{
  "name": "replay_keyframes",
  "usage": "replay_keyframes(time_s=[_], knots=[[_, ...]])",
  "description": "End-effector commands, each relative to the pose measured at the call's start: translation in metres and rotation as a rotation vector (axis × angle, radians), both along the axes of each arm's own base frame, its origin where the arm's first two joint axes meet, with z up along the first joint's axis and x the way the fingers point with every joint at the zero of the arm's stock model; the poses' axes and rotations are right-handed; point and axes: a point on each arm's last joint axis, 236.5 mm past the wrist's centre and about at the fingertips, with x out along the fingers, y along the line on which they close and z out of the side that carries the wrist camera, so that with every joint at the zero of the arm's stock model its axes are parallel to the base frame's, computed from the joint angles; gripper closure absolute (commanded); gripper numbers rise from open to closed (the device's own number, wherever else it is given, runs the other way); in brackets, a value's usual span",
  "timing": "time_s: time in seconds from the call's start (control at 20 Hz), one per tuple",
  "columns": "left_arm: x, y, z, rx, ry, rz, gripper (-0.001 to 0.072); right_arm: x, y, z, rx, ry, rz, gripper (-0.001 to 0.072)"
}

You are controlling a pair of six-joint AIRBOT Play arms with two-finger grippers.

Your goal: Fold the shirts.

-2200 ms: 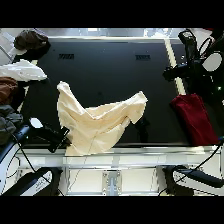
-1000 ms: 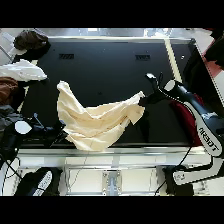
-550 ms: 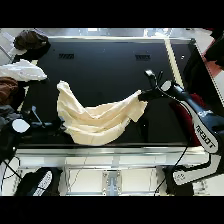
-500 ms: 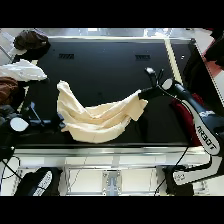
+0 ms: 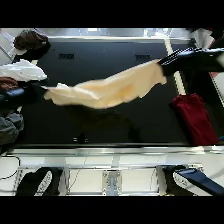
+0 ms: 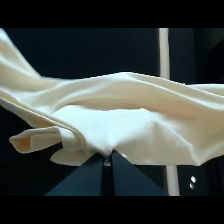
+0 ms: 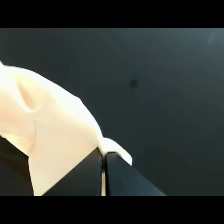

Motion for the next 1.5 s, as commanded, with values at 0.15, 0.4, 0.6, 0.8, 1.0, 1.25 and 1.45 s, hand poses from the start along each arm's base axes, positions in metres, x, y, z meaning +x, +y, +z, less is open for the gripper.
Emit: replay_keyframes(time_s=[0.15,0.4,0.6,0.8,1.0,1.25,1.45], knots=[[-0.075,0.001,0.153,0.069,-0.470,0.036,0.0694,-0.146,-0.011,0.145,0.113,-0.355,-0.005,0.0701],[-0.051,-0.004,0.069,0.099,-0.118,-0.049,0.0694,-0.085,-0.012,0.088,0.070,-0.172,-0.040,0.0701],[0.007,0.001,-0.059,0.100,0.265,-0.122,0.0656,0.019,0.004,-0.053,0.052,0.194,-0.047,0.0696],[0.126,0.027,-0.114,0.079,0.174,-0.012,0.0138,0.135,0.024,-0.146,0.242,0.279,-0.156,0.0196],[0.176,0.078,-0.039,0.037,-0.065,0.152,0.0140,0.170,-0.006,-0.131,0.181,0.181,-0.242,0.0198],[0.111,0.133,-0.100,0.086,0.268,0.170,0.0143,0.107,-0.083,-0.148,-0.099,0.420,-0.311,0.0258],[0.060,0.091,-0.194,-0.030,0.605,0.015,0.0245,0.076,-0.096,-0.174,-0.121,0.584,-0.312,0.0257]])
